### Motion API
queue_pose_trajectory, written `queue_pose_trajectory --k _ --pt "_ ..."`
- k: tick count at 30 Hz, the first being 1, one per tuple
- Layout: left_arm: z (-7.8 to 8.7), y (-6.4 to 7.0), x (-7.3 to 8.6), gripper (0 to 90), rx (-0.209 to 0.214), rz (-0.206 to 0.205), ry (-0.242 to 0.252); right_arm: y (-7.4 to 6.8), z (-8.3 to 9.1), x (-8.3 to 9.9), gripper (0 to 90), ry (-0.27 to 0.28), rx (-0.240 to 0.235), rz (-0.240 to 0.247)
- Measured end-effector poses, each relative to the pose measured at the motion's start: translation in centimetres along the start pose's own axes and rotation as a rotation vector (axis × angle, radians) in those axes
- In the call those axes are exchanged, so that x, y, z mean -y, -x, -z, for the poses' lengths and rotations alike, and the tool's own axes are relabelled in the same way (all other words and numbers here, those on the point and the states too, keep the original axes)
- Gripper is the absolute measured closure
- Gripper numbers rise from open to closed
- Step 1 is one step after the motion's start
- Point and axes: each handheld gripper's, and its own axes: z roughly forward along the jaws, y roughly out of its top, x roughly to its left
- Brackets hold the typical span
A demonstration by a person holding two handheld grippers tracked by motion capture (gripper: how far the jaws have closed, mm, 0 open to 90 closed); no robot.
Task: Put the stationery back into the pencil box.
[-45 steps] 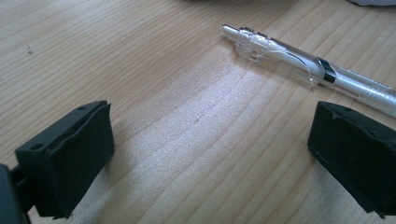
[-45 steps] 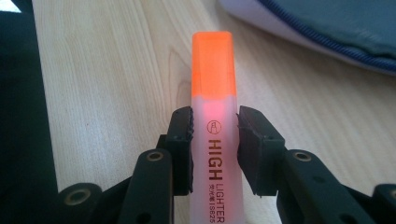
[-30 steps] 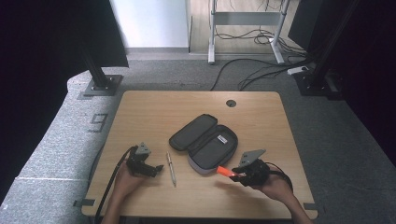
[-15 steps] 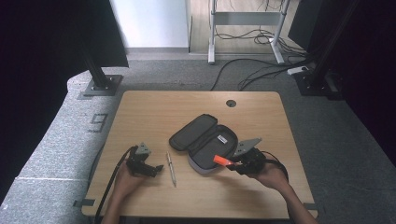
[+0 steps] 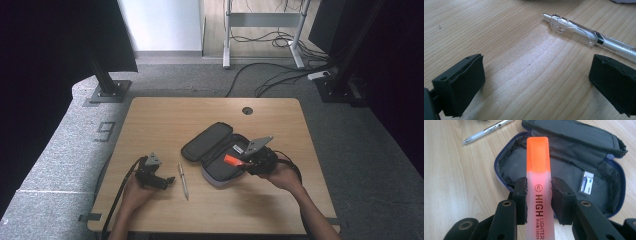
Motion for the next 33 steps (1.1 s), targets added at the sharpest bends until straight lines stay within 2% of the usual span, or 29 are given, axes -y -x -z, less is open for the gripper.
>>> queue_pose_trajectory --k 13,17,33 --pt "0.0 0.0 0.0 0.2 -0.001 0.000 0.000 0.9 -2.8 -1.9 65.4 -0.018 0.030 0.025" --pt "0.0 0.0 0.0 0.2 0.000 0.000 0.000 1.3 -3.6 -2.3 65.4 -0.019 0.024 0.022" --pt "0.0 0.0 0.0 0.2 0.000 0.001 0.001 2.4 -6.9 -2.2 65.4 -0.045 0.027 0.008"
